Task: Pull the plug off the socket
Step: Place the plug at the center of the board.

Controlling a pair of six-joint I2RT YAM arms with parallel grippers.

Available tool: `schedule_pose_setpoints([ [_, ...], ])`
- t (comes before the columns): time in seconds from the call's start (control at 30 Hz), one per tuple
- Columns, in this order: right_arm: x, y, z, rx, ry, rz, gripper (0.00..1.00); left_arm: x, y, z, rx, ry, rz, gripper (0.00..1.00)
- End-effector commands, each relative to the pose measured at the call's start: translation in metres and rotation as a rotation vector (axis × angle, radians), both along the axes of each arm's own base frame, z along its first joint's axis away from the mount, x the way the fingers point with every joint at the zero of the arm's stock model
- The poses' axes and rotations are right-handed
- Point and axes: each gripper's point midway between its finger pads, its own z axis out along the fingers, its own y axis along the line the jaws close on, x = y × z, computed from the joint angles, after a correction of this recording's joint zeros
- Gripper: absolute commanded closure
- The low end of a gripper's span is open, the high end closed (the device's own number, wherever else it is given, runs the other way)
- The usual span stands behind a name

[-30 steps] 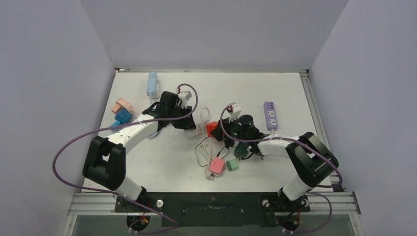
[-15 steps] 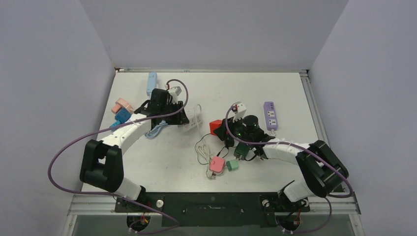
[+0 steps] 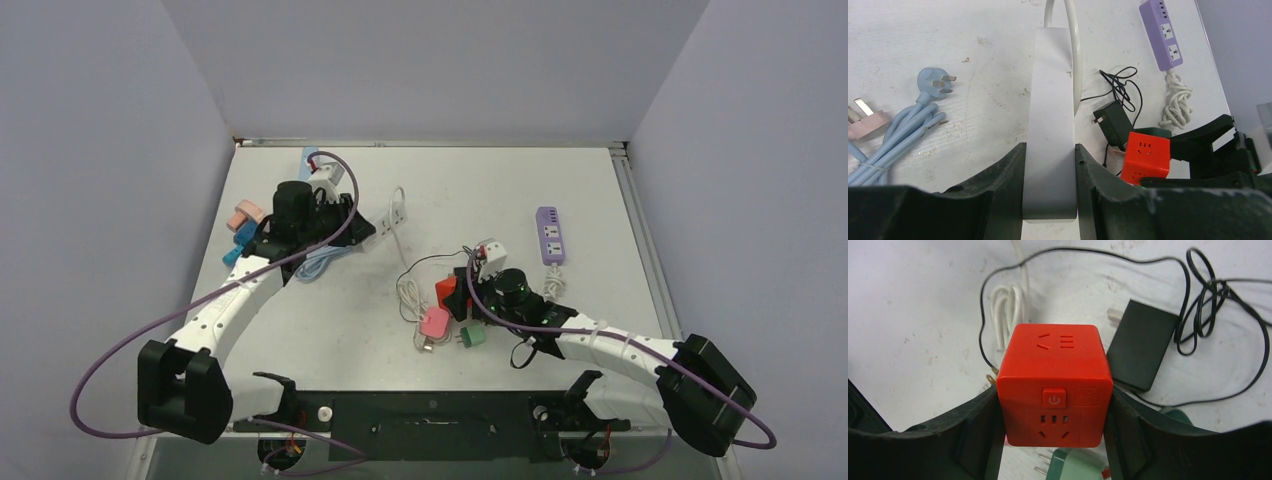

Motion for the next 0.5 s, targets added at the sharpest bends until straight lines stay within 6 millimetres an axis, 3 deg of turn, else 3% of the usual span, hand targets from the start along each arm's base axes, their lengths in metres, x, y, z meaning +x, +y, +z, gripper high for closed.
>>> schedule_pose_setpoints([
  [0.0, -0.004, -0.011, -0.007, -0.014, 0.021, -0.082, 0.85, 0.012, 0.001, 0.061, -0.1, -0.198, 0.008, 1.0],
  [0.13, -0.01, -0.014, -0.014, -0.052, 0.03, -0.096, 0.77, 0.011, 0.003, 0.097, -0.187, -0.268, 0.014, 1.0],
  [0.27, -0.013, -0.015, -0.016, -0.076, 0.033, -0.102, 0.65, 0.006, 0.003, 0.144, -0.241, -0.368, 0.013, 1.0],
  [0.47, -0.013, -0.018, -0.004, -0.066, 0.011, -0.114, 0.36, -0.007, 0.004, 0.2, -0.302, -0.463, 0.009, 1.0],
])
